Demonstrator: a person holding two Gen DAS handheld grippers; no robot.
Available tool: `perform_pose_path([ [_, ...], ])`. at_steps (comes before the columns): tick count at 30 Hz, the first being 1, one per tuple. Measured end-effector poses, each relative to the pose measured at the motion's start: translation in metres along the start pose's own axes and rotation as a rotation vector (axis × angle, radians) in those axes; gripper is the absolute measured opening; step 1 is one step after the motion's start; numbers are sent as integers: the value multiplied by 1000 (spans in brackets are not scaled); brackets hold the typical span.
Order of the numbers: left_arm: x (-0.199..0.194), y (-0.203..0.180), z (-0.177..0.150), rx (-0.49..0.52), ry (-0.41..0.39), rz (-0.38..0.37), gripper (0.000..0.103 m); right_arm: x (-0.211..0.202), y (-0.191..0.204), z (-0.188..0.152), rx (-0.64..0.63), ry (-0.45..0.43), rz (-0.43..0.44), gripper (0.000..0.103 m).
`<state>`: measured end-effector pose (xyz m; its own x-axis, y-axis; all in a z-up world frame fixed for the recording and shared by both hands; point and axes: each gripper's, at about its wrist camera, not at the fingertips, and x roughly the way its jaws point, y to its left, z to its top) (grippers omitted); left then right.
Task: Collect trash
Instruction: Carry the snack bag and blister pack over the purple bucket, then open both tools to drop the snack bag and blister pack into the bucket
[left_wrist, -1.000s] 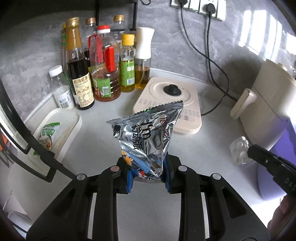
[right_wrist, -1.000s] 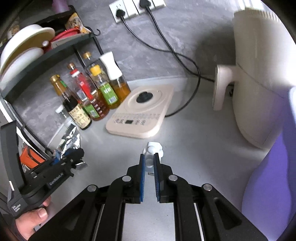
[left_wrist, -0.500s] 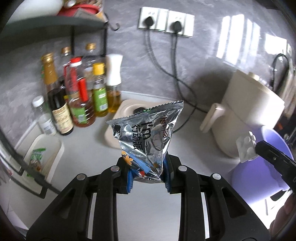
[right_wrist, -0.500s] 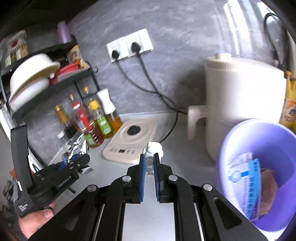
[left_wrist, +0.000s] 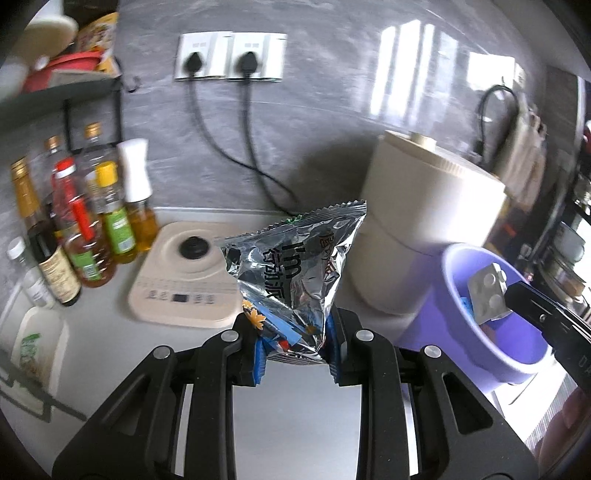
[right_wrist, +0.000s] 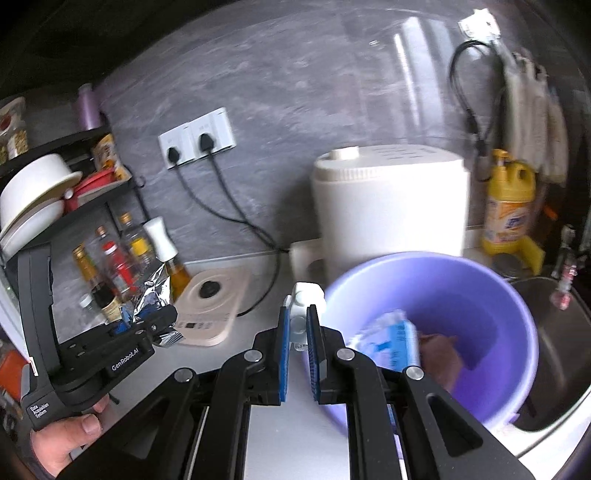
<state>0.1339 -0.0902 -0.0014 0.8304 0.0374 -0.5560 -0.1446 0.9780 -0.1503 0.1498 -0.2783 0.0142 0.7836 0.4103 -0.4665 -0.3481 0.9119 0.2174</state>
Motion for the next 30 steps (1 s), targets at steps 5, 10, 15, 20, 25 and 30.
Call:
perform_pose_path([
  [5,5,-27,2,38,2,-59,26,-14,-24,-3,33,-15,-70,10],
  [10,6,-47,4,70,2,-103,26,-24,-41,-7,67,-25,-120,10],
  [15,6,-62,6,99,3,-133,26,-30,-54,-8,90,-37,-180,14],
  [20,8,-76,10,126,4,-164,26,-36,-63,-10,110,-40,-188,46],
  [25,12,-93,16,166,1,-201,26,-43,-75,-16,140,-33,-212,47],
  [30,18,-119,19,206,2,-262,26,-54,-90,-20,169,-36,-250,48],
])
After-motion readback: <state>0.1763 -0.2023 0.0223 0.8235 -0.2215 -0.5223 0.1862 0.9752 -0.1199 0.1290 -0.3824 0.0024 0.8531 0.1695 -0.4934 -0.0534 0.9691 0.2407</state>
